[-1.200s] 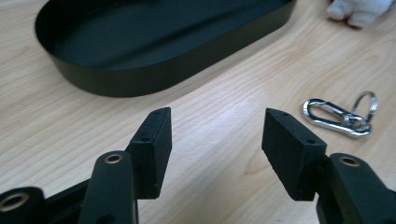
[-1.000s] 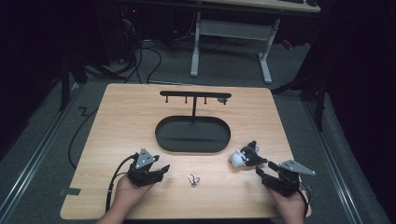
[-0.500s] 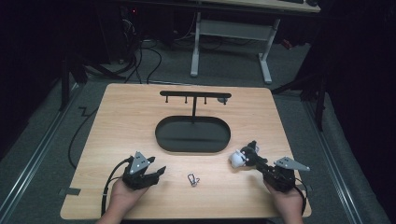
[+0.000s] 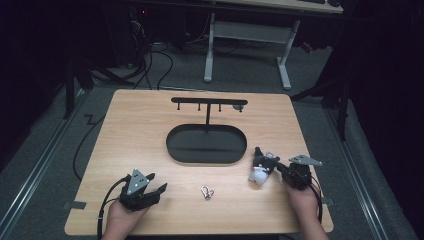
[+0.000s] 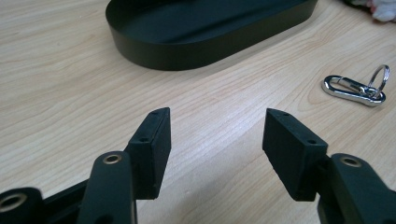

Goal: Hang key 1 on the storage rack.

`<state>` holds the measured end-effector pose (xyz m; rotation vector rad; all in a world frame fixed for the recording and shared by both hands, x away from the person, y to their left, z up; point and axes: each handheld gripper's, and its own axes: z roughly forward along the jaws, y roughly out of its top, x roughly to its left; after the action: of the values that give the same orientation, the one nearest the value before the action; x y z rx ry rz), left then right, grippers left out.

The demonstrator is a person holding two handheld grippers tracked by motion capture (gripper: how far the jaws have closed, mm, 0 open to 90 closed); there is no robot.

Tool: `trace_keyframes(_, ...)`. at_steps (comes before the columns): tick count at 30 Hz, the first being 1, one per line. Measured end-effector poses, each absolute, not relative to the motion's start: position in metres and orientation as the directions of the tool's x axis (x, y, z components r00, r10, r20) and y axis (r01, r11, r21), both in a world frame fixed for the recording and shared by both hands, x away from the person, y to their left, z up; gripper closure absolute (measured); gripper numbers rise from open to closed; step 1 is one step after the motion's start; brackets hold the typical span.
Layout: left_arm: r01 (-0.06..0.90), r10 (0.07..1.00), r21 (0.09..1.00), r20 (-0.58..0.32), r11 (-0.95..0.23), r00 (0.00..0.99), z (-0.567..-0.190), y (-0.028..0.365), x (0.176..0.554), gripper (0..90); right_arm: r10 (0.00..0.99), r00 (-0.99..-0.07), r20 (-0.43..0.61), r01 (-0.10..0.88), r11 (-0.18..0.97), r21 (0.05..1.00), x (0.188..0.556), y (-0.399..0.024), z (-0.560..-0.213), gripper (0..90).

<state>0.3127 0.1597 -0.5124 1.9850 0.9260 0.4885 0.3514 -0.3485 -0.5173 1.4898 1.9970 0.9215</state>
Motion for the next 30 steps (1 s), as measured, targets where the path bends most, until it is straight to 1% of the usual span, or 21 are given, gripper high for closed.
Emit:
trace_keyframes(3,0.422,0.763,0.838,-0.013,-0.344,0.647,-0.512,0.16,0.313,42.8,0.954,-0.298,0.033,0.621,0.168,0.765,0.351,-0.347,-0.513,90.0)
trace_keyframes(6,0.417,0.755,0.839,-0.011,-0.35,0.656,-0.513,0.155,0.315,42.8,0.943,-0.328,0.054,0.594,0.162,0.788,0.34,-0.34,-0.504,90.0)
trace_keyframes(13,0.394,0.712,0.833,0.0,-0.388,0.702,-0.515,0.138,0.324,42.3,0.91,-0.41,0.057,0.544,0.193,0.817,0.314,-0.317,-0.491,90.0)
trace_keyframes(15,0.387,0.701,0.832,0.002,-0.397,0.713,-0.514,0.133,0.327,42.0,0.901,-0.428,0.076,0.542,0.189,0.818,0.307,-0.31,-0.491,90.0)
trace_keyframes(17,0.385,0.696,0.83,0.004,-0.402,0.718,-0.515,0.13,0.329,41.7,0.892,-0.446,0.071,0.541,0.206,0.815,0.304,-0.302,-0.491,90.0)
trace_keyframes(20,0.385,0.695,0.826,0.011,-0.412,0.719,-0.516,0.129,0.33,41.6,0.88,-0.47,0.074,0.538,0.219,0.814,0.304,-0.293,-0.492,90.0)
trace_keyframes(23,0.388,0.702,0.823,0.018,-0.414,0.711,-0.517,0.134,0.325,41.4,0.853,-0.518,0.066,0.539,0.265,0.8,0.312,-0.273,-0.496,89.7)
trace_keyframes(30,0.409,0.732,0.828,0.003,-0.384,0.681,-0.516,0.149,0.317,41.4,0.841,-0.538,0.055,0.552,0.302,0.777,0.328,-0.262,-0.504,89.1)
